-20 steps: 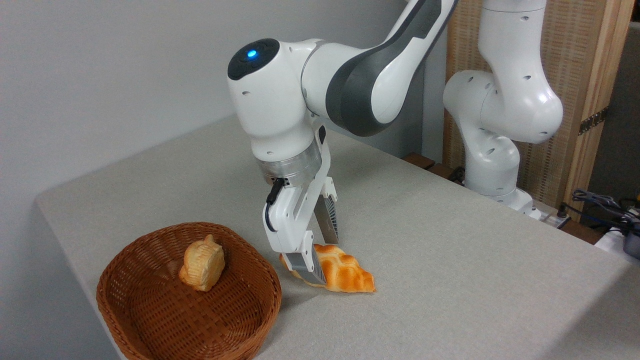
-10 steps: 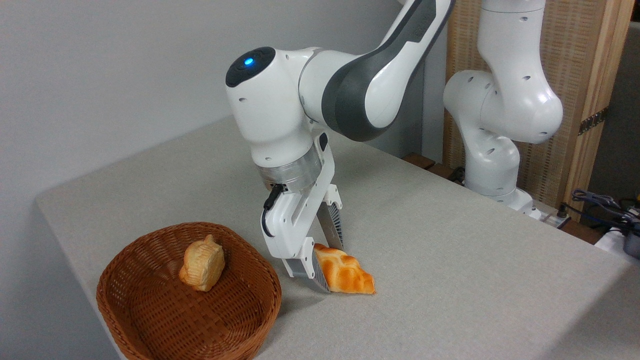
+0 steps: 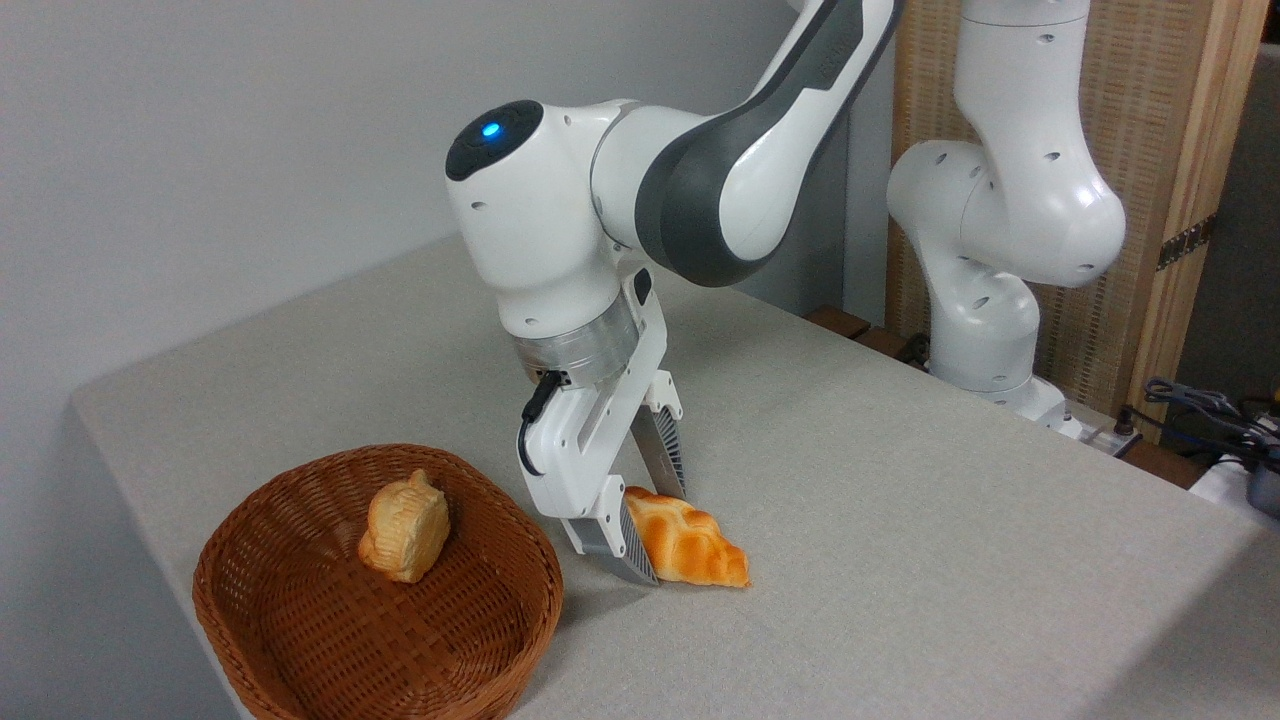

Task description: Put bread into the basket

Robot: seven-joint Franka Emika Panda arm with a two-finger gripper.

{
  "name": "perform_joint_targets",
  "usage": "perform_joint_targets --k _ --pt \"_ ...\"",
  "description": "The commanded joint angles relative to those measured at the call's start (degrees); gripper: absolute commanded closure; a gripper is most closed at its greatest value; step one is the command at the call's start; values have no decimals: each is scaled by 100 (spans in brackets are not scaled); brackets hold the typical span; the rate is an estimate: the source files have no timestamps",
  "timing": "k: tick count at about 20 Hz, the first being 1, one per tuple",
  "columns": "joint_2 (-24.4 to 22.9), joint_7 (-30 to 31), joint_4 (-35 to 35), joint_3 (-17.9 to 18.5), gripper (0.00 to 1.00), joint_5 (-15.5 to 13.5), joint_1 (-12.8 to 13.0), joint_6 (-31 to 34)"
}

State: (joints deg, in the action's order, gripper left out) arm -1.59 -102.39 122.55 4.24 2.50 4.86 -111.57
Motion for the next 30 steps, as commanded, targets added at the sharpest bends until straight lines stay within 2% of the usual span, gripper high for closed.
perform_joint_targets --k 1,5,13,21,25,30 --pt "-34 9 76 33 47 93 32 -32" --pt "-43 201 76 25 47 93 32 -23" --pt "-87 220 67 16 46 93 32 55" --pt "-570 237 -47 -19 44 31 41 416" --pt "-615 272 -353 -81 44 5 50 618" --pt "-614 404 -740 -72 44 -171 50 619"
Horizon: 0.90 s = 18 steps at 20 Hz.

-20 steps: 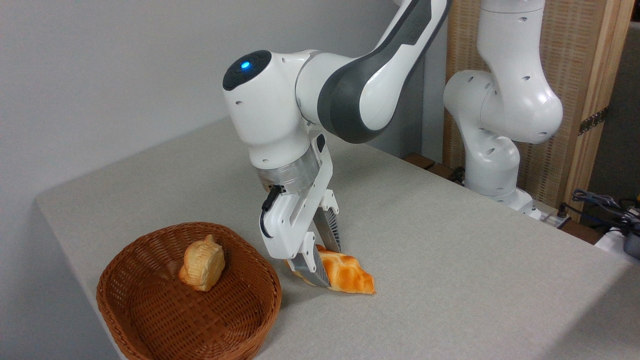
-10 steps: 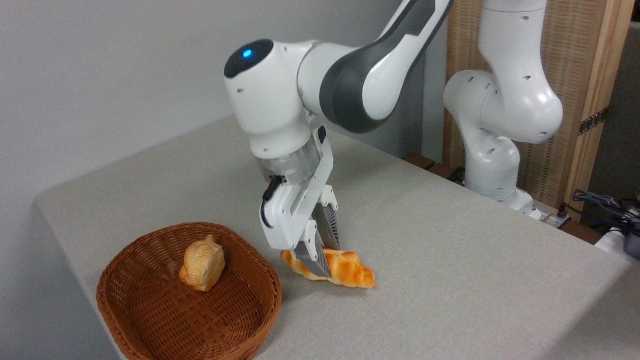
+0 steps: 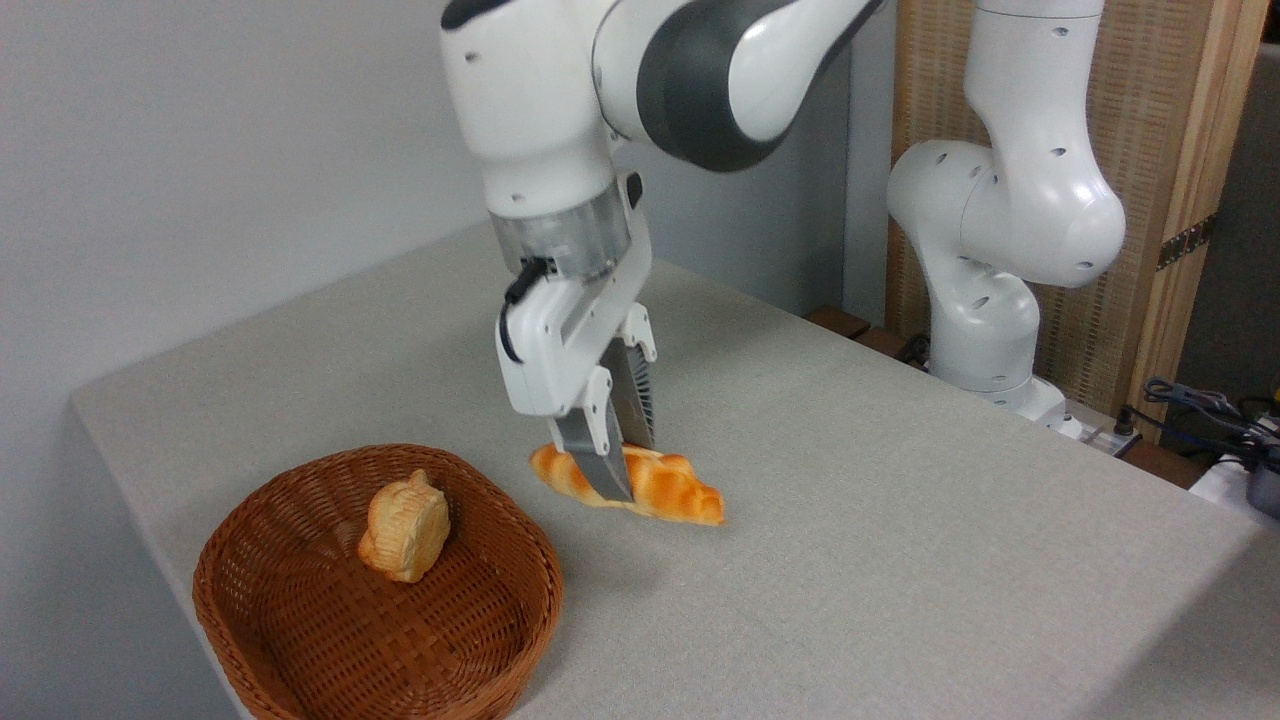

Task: Put bread into the basket
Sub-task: 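Lift the braided bread and carry it over the wicker basket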

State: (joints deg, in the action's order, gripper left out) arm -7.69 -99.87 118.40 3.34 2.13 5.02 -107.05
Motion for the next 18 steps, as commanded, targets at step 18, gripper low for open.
perform_joint_targets --k 18 --pt "1585 3684 -2347 9 44 -643 34 -325"
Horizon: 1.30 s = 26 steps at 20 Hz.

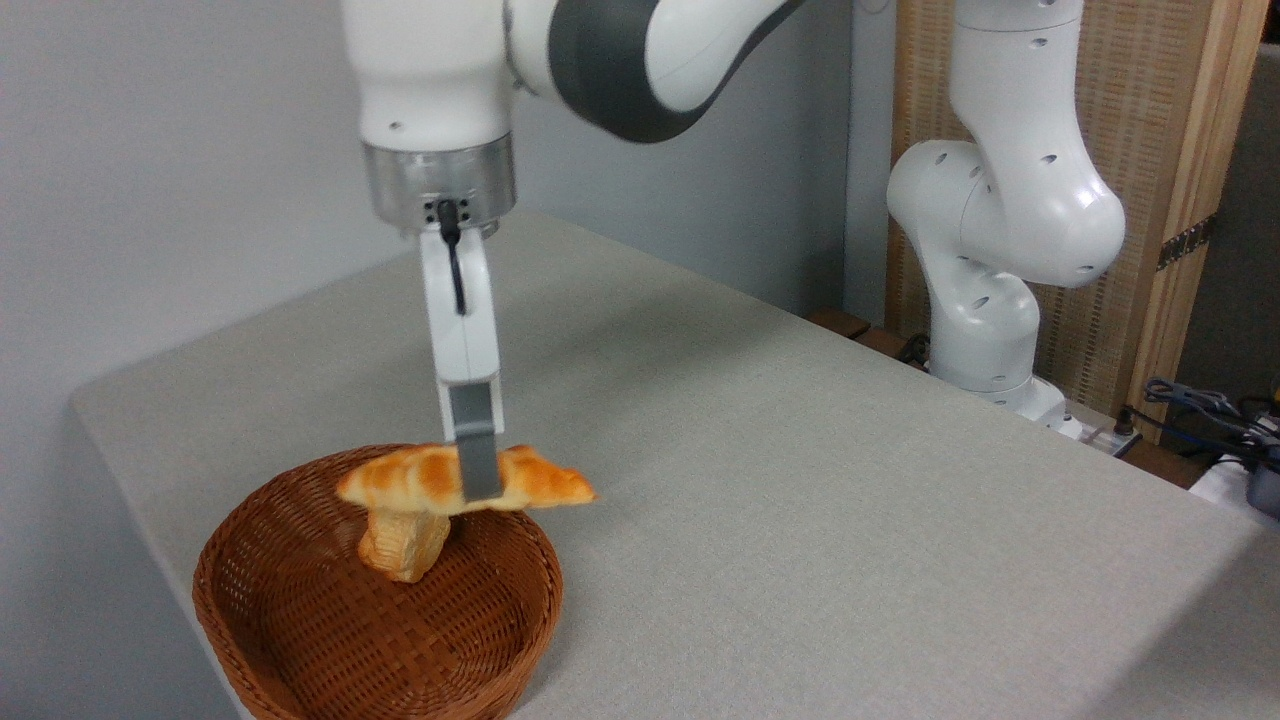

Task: Put bread into the basket
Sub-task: 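Lift the braided bread and carry it over the wicker basket, then lower the bread into the basket, open the gripper and raise it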

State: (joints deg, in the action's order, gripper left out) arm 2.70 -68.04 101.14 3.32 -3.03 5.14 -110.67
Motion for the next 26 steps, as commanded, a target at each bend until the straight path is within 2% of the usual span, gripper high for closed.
perform_joint_targets --k 1,3,5,6,8,26 --pt "600 546 -674 11 44 -163 22 28" --pt "740 572 -815 20 43 -321 22 -68" --pt "846 625 -886 20 33 -541 22 -235" --pt "890 634 -886 29 18 -620 22 -349" --pt "943 625 -886 29 0 -638 22 -429" --pt "934 634 -877 29 0 -647 13 -420"
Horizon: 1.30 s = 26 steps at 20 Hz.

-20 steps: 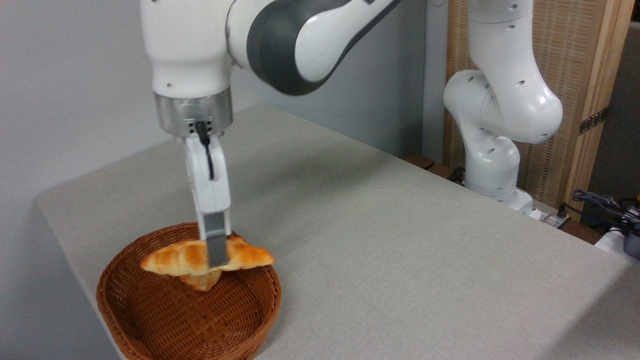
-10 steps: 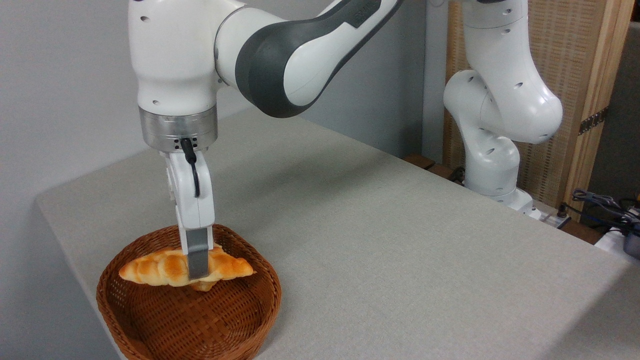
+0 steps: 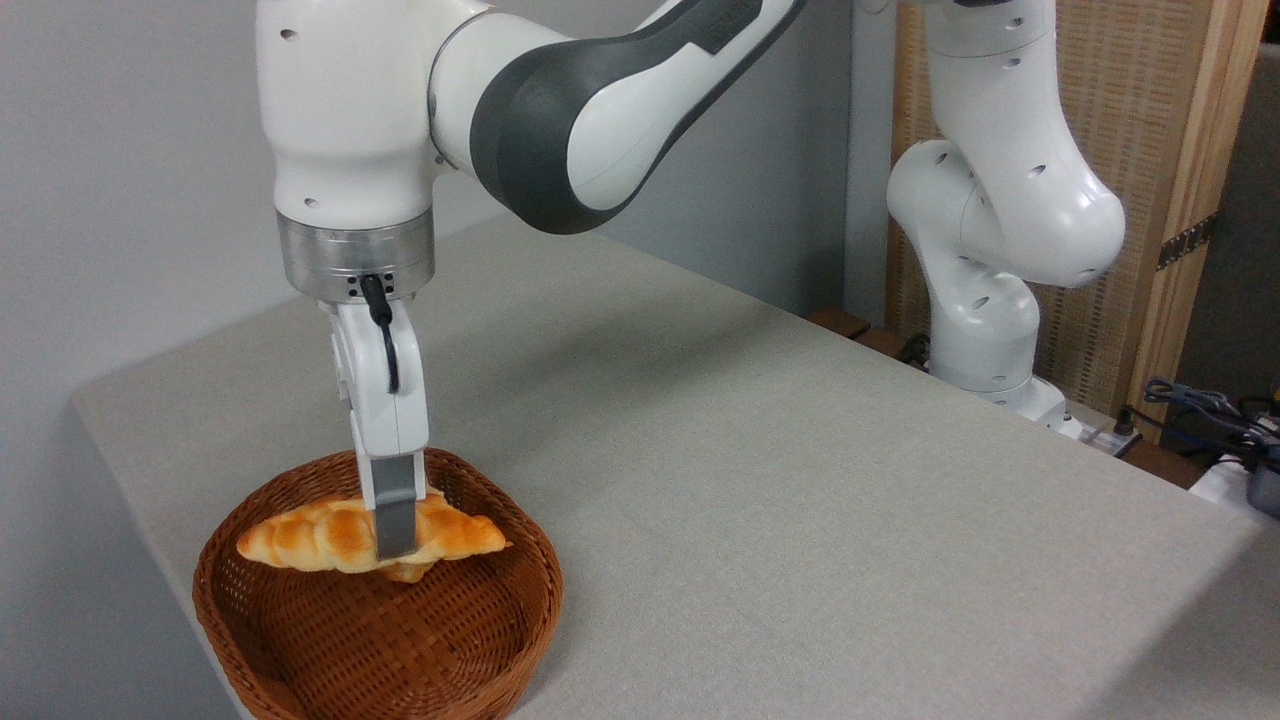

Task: Put bread into the basket
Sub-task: 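Lower the bread into the basket, open the gripper and raise it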

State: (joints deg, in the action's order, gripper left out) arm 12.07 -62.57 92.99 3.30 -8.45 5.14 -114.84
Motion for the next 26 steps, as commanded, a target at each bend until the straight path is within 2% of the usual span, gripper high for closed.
perform_joint_targets --k 1,10,15,21,23,26 --pt "6 87 -62 30 0 -104 14 -3" --pt "-81 104 -71 91 0 -104 -12 49" --pt "-564 456 -71 311 0 -69 -39 636" --pt "-899 1386 -62 338 0 -17 -30 1139" --pt "-899 1903 -62 268 0 184 -4 1183" --pt "-899 2353 -62 215 0 440 23 1183"
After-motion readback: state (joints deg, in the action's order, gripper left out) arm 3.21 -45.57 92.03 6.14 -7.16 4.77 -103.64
